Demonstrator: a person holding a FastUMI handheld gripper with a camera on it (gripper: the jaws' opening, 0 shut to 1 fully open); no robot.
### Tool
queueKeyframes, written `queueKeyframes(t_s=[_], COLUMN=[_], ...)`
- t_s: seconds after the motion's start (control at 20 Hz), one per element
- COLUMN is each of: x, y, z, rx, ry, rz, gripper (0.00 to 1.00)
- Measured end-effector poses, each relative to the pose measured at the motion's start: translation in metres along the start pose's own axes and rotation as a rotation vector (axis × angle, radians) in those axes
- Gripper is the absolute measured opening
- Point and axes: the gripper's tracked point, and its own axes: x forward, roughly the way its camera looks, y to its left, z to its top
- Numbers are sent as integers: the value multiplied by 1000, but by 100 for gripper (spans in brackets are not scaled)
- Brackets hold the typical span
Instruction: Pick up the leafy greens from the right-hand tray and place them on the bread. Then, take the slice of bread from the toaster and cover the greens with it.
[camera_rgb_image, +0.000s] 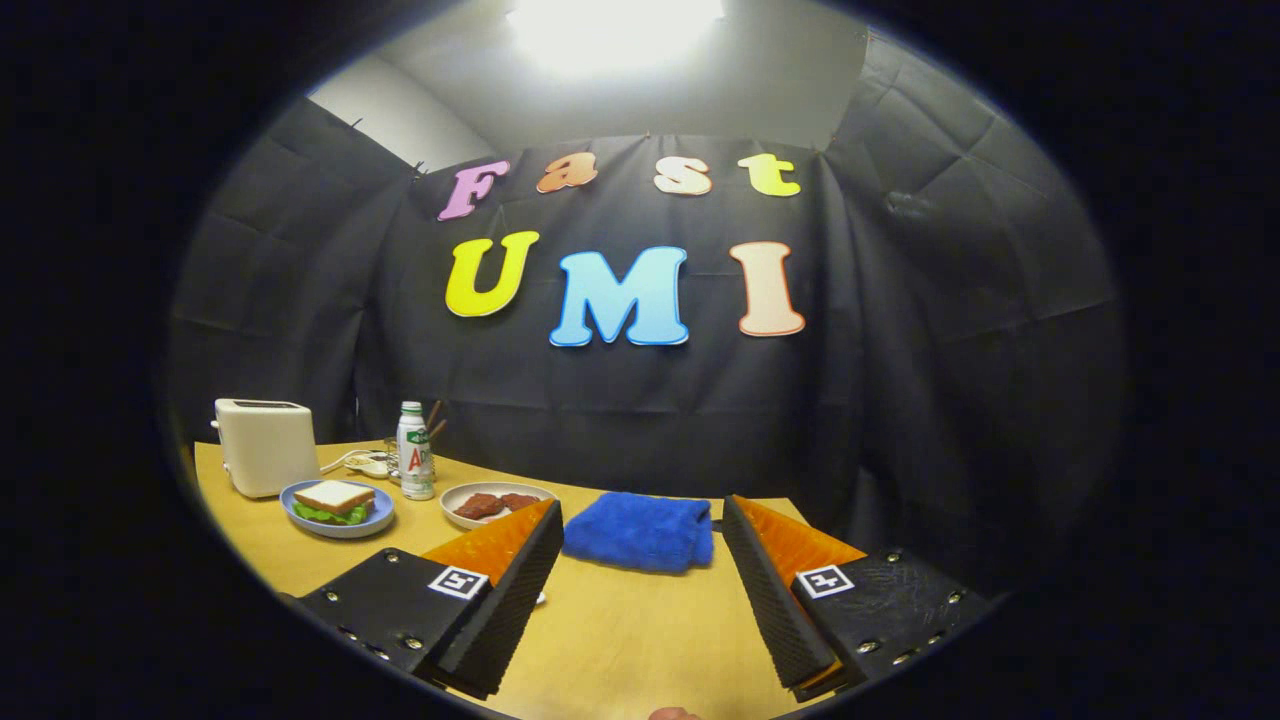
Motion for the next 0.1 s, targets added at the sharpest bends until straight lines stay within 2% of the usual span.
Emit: queueKeyframes(t_s=[0.1], x=[-3], y=[-49], z=[-9], rx=[-55], ry=[-9], rz=[-61], gripper=[96])
